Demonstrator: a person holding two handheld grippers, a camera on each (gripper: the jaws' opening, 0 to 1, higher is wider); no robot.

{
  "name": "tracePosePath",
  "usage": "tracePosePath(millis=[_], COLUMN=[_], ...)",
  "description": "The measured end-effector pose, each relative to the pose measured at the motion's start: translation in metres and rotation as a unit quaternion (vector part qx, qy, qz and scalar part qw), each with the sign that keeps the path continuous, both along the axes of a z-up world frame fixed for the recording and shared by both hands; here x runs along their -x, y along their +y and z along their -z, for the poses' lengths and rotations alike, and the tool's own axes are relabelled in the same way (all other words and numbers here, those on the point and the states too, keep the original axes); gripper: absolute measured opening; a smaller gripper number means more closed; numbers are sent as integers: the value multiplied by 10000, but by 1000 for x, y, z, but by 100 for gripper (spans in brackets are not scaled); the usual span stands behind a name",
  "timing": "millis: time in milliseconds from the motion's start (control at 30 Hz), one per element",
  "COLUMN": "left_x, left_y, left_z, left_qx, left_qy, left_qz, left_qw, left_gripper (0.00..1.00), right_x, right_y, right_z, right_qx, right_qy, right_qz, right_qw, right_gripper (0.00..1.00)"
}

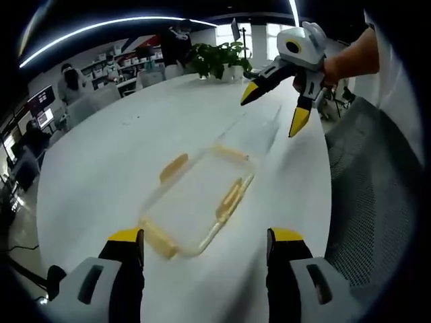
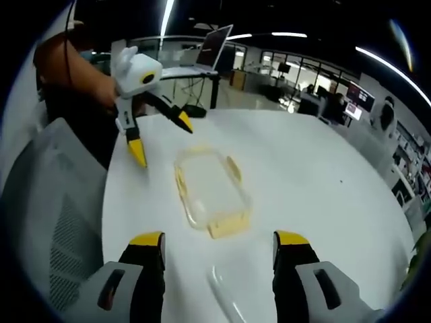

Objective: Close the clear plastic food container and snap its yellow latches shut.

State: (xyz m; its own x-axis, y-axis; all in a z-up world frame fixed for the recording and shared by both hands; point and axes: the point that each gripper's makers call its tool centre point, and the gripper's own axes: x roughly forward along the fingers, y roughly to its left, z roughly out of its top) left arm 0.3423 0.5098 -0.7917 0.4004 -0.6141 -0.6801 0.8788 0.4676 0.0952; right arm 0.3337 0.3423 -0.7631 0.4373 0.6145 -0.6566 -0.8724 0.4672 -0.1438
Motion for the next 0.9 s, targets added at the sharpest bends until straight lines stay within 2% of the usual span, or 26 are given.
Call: tracePosePath(millis=[600,700,767,900], left_x=[-16,-19,-20,-22], left_y=[9,10,11,12], left_z=[8,11,13,15], left_qx=[-434,-492,-529,-595], left_qy=[-114,-111,-103,-98], left_qz=[327,370,390,456], left_qw=[9985,9980,9978,9971], left_gripper=[73,73,73,72], right_x=[-18,-20,-18,-20], right_y=[10,14,13,16], right_z=[4,8,15,18], right_qx=[426,520,777,778], right_qy=[-140,-121,-120,-51], right_qz=[-474,-618,-877,-944], right_qw=[9979,9967,9930,9925], right_gripper=[62,62,62,62])
